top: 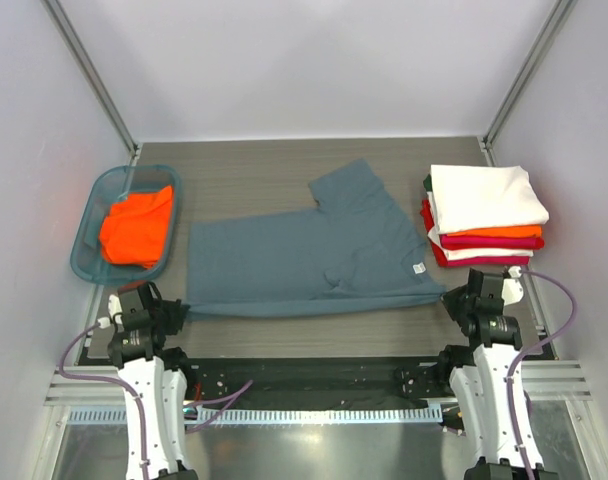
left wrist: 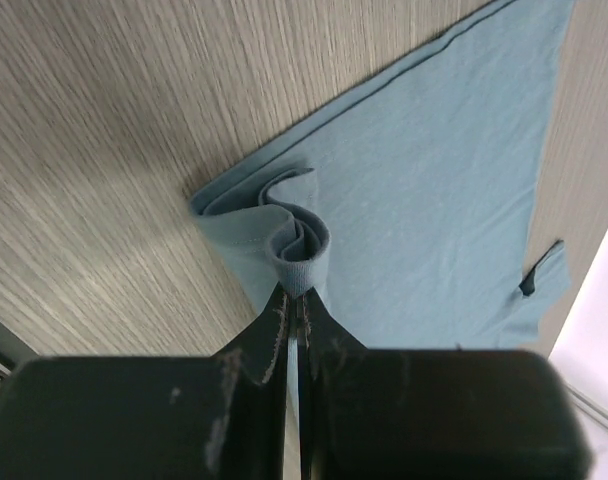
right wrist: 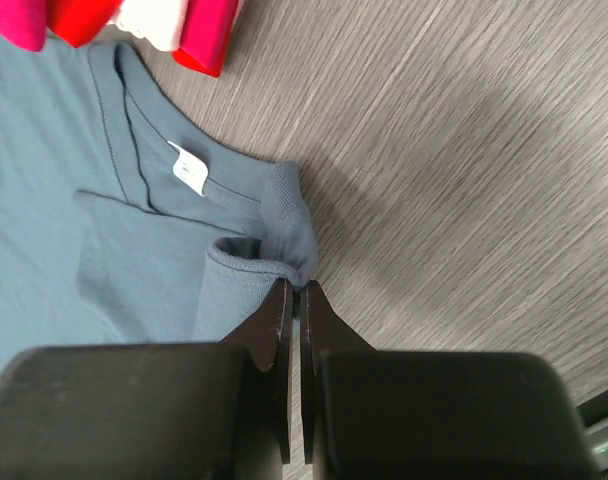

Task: Fold and stack the t-shirts
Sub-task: Fold the tshirt

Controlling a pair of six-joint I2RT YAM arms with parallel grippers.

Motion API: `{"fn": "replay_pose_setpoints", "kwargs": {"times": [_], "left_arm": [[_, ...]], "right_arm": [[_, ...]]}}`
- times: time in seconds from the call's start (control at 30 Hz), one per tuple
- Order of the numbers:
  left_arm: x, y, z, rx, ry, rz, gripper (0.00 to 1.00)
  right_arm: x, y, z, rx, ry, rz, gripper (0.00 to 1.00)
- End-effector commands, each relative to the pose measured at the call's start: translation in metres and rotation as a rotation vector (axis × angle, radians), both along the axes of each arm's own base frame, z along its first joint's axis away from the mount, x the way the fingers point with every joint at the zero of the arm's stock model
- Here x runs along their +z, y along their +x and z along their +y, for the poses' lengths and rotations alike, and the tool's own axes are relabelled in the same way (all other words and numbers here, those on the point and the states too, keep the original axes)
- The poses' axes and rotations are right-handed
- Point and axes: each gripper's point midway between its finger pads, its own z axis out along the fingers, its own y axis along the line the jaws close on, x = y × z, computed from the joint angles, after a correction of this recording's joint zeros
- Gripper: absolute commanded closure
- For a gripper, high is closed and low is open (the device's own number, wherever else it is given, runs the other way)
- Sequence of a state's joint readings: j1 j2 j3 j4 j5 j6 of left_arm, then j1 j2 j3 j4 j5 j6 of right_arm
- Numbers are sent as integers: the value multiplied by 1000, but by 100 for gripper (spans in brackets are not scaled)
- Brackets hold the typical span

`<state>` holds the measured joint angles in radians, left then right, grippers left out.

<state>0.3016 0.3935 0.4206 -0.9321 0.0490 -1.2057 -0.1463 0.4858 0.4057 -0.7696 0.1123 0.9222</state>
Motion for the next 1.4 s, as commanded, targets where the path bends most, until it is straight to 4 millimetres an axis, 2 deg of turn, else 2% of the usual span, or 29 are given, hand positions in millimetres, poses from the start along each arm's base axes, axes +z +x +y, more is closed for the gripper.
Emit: {"fn": "replay_pose_setpoints", "kwargs": {"times": [0.0,0.07,0.2,0.3,0.5,0.67,0.73,0.77,0.8,0.87,0.93,1.1,1.17,1.2,1.23,1.27,1.3,1.37], "left_arm": [[13,11,4,14,0,-46,100],[15,23,0,-6,-26,-92,100],[-10,30,-4,1,-83,-63,100],[-18,38,-3,9,-98,-61,100],[-27,50,3,37,-54,-63,100],[-29,62,0,35,-23,-78,100],[-31,69,-8,11,-22,-71,100],[-33,70,-8,14,-9,-65,100],[-34,73,-10,9,-4,-58,100],[-40,77,-17,-12,6,-36,100],[-41,81,-25,-39,12,-39,100],[-56,89,-29,-52,59,10,100],[-52,99,-34,-69,73,-3,100],[-57,102,-36,-76,88,13,100],[-51,112,-38,-79,90,-4,100],[-53,117,-39,-83,93,2,100],[-61,122,-41,-94,98,27,100],[-55,143,-46,-105,96,14,100]], "right_arm": [[17,14,-10,-18,-41,-55,99],[15,21,-9,0,-40,-56,99],[-3,28,0,34,8,-5,99],[-19,31,4,37,34,27,99],[-22,46,8,31,43,-2,99],[-24,59,14,35,31,-1,99],[-29,61,28,75,24,15,99],[-29,64,28,53,9,11,99],[-30,65,40,90,5,12,99],[-33,68,47,79,10,23,99],[-35,71,53,82,4,16,99],[-45,79,55,54,-3,20,99],[-45,86,57,46,-5,10,99],[-50,88,58,39,-3,24,99],[-50,94,58,34,-7,14,99],[-47,101,59,29,-7,3,99],[-53,104,58,20,-15,21,99],[-46,121,58,6,-27,1,99]]}}
